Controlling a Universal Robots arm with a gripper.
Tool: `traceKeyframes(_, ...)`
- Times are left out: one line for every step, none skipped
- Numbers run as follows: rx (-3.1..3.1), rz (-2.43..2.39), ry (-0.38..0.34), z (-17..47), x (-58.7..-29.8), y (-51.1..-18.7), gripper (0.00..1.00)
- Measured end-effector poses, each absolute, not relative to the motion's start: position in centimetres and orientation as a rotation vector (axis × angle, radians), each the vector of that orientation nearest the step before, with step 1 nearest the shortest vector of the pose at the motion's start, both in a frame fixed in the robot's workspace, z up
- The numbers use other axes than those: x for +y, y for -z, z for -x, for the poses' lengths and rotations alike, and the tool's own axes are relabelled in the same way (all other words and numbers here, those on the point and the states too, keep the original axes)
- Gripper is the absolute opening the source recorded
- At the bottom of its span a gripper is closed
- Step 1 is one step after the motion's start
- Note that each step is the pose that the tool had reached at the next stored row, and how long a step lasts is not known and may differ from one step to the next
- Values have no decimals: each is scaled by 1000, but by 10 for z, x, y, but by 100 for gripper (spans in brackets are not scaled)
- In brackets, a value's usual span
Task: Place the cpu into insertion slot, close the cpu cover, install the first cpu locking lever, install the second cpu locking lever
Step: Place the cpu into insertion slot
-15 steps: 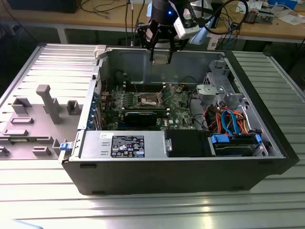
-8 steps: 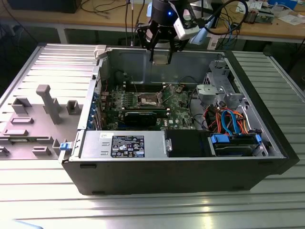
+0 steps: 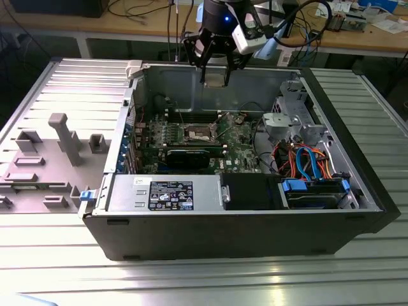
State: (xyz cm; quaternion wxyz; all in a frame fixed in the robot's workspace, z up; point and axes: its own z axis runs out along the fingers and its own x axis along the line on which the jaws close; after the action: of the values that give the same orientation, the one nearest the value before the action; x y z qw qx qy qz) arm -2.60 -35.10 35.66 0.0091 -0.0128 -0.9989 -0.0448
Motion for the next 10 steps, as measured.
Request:
traceKeyframes(-3120,40,140,26,-351,-356,55)
traceKeyframes(-3120,40,140,26,-351,-356,55)
traceKeyframes(-3120,40,140,26,-351,-356,55)
traceKeyframes(-3120,40,140,26,-351,-356,55)
traceKeyframes(-3120,40,140,26,-351,-356,55)
traceKeyframes(-3120,40,140,26,-351,-356,55)
traceKeyframes(-3120,40,140,26,-351,-355,55)
traceKeyframes(-3120,40,140,26,-351,-355,55)
traceKeyframes(-3120,40,140,26,-351,-355,55)
traceKeyframes(-3120,40,140,26,-351,-354,55)
